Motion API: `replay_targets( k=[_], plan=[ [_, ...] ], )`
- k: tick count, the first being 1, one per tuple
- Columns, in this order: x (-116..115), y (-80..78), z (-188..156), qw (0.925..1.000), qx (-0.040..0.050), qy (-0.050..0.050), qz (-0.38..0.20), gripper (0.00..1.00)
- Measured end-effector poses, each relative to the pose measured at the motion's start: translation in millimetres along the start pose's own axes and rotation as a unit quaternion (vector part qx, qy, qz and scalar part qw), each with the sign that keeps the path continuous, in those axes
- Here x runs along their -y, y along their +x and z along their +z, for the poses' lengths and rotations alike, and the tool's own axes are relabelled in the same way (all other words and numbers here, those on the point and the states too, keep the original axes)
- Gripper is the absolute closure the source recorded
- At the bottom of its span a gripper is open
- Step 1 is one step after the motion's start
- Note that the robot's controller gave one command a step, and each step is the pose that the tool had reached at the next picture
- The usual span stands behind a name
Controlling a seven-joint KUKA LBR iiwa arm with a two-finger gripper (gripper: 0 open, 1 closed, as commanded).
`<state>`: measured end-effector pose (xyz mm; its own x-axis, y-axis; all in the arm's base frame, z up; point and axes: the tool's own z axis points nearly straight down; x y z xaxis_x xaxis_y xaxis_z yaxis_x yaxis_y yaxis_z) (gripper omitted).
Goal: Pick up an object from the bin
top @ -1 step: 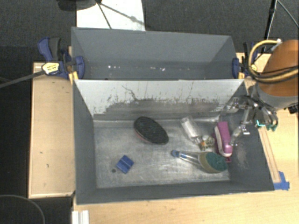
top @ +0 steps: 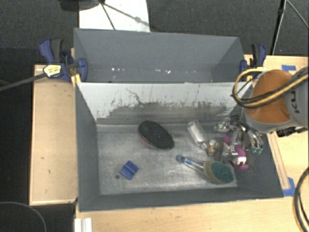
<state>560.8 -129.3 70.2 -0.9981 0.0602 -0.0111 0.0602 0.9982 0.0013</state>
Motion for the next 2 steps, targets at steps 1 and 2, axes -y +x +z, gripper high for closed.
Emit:
replay_targets(
  k=[1, 2],
  plan=[
    [-6, 16.6, -2, 0.9961, -0.0009, 0.001, 0.088, 0.00],
    [-37, 62.0, -6, 0.9976, -0.0045, 0.000, -0.069, 0.00]
  ],
)
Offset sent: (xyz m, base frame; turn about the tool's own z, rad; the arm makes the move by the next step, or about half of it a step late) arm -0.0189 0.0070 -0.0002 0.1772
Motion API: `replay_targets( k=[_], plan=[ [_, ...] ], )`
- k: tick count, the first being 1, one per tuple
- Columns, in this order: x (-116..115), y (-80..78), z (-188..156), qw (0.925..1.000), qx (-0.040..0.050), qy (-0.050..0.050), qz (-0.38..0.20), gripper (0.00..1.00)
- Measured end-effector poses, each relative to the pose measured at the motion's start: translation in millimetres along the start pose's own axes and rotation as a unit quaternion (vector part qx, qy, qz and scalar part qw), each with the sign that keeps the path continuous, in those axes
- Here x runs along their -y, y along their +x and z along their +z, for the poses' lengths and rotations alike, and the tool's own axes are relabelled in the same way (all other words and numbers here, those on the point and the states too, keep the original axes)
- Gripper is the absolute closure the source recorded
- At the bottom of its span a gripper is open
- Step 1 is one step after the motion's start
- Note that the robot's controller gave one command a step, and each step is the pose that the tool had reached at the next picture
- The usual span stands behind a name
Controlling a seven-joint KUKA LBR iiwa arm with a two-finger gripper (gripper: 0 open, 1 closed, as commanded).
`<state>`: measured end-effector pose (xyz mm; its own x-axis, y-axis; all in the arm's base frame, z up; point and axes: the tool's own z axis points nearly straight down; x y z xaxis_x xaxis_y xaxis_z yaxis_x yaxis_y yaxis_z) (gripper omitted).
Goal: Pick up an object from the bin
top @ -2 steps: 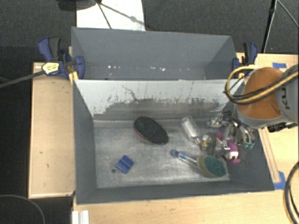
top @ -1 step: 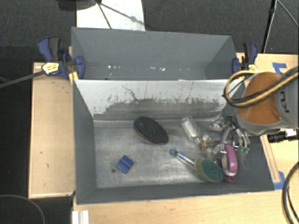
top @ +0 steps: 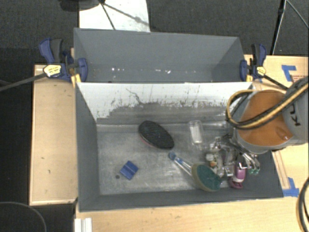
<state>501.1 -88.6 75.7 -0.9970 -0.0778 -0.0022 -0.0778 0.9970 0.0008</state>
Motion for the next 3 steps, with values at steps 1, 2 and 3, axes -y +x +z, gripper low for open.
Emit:
replay_targets(
  k=[1, 2, 3],
  plan=[
    [1.1, -2.6, -1.8, 1.0000, 0.0040, 0.001, -0.001, 1.00],
    [0.9, -0.4, 0.0, 1.0000, 0.0007, 0.001, -0.002, 0.00],
    [1.1, -2.4, -1.7, 1.0000, 0.0038, 0.001, -0.004, 1.00]
  ],
)
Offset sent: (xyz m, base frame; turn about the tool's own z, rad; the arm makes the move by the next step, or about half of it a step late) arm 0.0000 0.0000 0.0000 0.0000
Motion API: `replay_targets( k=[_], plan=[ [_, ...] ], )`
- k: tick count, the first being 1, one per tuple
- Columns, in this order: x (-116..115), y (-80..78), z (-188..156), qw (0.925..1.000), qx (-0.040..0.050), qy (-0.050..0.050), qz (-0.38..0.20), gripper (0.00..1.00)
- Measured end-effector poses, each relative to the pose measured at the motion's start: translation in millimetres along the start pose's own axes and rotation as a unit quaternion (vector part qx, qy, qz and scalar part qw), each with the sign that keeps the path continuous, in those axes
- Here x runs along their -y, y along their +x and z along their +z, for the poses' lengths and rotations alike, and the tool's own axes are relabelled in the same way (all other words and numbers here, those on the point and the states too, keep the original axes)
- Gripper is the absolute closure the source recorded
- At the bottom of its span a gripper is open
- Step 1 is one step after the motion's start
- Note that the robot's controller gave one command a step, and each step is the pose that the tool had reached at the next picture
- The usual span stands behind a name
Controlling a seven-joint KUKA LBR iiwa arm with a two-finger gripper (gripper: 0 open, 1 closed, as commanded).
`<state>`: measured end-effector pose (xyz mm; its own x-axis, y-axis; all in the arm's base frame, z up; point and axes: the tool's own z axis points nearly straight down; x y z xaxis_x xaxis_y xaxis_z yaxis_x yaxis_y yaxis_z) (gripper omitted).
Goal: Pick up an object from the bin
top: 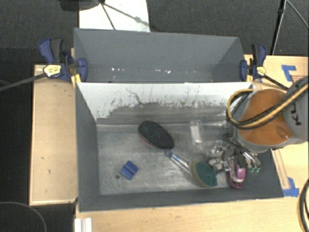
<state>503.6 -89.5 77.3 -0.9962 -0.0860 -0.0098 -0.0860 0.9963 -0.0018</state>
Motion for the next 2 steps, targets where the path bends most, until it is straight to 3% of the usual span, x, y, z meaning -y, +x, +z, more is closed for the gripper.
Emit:
replay_targets(
  k=[1, 2],
  plan=[
    [-2, -3.0, -101, 0.9999, 0.0000, 0.000, -0.017, 1.00],
    [19, -12.7, -266, 1.0000, 0.0018, 0.001, -0.009, 1.00]
  ],
)
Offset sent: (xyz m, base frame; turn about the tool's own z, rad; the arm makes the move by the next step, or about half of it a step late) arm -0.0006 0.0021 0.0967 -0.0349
